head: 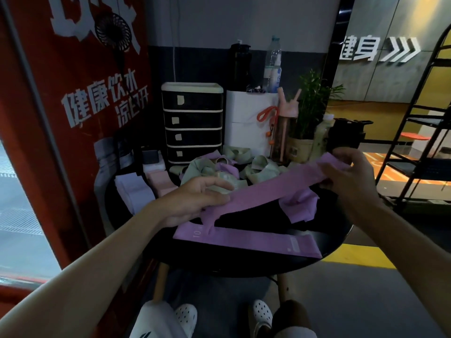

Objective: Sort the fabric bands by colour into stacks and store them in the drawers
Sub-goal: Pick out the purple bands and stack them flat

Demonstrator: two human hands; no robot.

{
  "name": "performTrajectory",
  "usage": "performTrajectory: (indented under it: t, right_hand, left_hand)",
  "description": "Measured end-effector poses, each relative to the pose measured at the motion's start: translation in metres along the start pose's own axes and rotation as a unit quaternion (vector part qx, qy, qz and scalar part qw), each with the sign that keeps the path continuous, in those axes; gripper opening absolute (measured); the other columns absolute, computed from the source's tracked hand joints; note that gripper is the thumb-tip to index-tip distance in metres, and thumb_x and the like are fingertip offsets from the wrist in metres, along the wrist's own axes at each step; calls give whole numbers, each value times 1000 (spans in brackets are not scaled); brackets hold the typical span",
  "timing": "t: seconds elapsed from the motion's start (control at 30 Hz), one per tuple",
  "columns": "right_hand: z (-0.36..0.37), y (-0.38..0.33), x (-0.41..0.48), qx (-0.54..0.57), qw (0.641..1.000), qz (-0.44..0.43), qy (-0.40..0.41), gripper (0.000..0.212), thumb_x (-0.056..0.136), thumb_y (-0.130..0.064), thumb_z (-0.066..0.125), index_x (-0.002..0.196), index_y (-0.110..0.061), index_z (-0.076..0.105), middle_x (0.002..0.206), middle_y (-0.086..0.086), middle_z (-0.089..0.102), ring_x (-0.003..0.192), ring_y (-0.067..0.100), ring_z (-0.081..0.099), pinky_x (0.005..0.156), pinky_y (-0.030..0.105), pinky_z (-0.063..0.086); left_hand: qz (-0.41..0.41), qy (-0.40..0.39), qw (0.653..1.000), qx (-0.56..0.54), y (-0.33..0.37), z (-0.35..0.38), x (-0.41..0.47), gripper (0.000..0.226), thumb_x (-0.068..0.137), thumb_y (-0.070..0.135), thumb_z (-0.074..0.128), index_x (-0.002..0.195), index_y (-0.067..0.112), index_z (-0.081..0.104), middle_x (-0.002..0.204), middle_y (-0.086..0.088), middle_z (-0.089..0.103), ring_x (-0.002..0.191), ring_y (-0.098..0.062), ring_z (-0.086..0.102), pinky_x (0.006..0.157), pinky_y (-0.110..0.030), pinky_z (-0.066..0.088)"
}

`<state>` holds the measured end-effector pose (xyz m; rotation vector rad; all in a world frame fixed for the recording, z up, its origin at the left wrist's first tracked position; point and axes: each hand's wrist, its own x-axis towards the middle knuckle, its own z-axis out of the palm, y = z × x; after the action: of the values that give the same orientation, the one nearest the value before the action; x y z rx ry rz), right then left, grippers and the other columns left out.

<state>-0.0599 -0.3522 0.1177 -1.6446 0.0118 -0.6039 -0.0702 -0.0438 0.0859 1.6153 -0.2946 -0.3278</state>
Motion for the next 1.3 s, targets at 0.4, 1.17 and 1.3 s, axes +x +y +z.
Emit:
performTrajectory:
  t: [0.4,1.17,1.3]
  right_hand:
    - [-21,56,-56,-127,988,-5,-88,30,85,14,57,105,-9,57,78,33,55,71,28,49,66,36,39]
    - [-26,97,-77,-238,963,-15,-124,30,83,8,62,106,-11,56,55,9,47,53,15,42,58,31,37]
    - [-26,97,-79,-288,947,-69,-127,25,84,0,67,105,-10,60,59,-3,43,54,12,43,53,26,32]
  left_hand:
    - [-81,105,985,110,-22,-52,-26,34,86,-1,72,117,5,64,93,-15,71,83,-17,70,71,-29,59]
    - [-6,237,903,358,-59,-46,-18,21,80,10,79,93,20,66,87,-4,68,83,-20,66,65,-24,47]
    - [28,225,872,434,-60,-39,-18,15,84,16,75,95,23,67,97,-2,60,92,-20,58,75,-27,45]
